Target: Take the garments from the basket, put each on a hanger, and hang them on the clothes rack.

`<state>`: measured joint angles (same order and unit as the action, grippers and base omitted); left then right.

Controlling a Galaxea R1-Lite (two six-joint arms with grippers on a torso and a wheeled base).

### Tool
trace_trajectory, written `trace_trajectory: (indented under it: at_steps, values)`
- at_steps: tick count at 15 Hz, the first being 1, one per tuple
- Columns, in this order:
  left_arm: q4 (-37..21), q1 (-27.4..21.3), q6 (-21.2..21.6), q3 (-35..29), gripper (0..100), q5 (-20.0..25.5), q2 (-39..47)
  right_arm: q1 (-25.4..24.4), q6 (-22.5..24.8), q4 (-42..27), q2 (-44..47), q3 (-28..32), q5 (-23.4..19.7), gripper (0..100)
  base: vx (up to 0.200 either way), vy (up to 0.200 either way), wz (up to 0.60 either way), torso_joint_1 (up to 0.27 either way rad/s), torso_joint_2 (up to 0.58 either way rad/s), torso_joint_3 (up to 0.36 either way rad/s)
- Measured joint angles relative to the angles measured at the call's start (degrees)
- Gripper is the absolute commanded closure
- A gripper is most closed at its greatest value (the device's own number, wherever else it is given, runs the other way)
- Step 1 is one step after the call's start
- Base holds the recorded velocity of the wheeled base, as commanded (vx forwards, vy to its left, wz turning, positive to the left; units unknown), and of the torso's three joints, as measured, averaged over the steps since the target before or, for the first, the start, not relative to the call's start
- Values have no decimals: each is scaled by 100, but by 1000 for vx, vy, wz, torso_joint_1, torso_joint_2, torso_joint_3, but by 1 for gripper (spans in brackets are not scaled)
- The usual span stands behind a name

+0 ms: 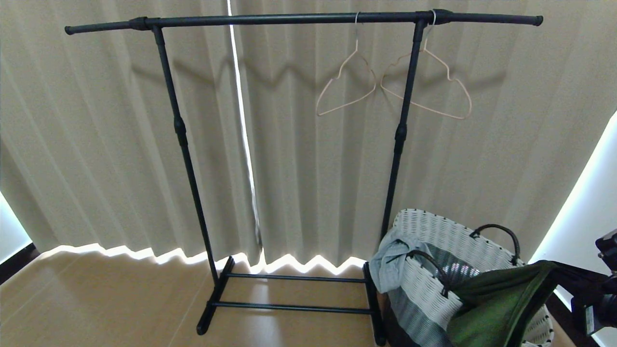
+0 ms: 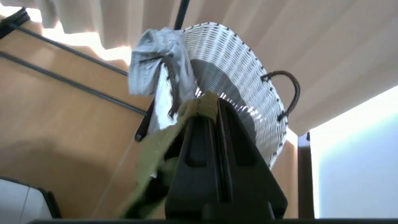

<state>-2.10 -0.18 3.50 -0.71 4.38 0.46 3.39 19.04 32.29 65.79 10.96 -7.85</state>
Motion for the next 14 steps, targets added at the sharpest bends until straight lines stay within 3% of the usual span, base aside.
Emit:
trace_trajectory:
  at_steps: [4, 8, 11, 14]
  values:
    - [-1, 0, 35, 0, 0, -6, 0, -185, 0, 20, -20, 28, -11, 100, 0, 0, 0, 0, 0, 0]
    - [-1, 0, 222, 0, 0, 130, 0, -694, -9, -38, -13, 246, -33, 100, 0, 0, 0, 0, 0, 0]
    - [239, 0, 249, -61, 0, 1209, 0, -1432, -38, -49, 11, 524, -161, 100, 0, 0, 0, 0, 0, 0]
    - [362, 5, 251, -529, 0, 2453, 57, -2164, -49, -268, 85, 1112, -196, 100, 0, 0, 0, 0, 0, 0]
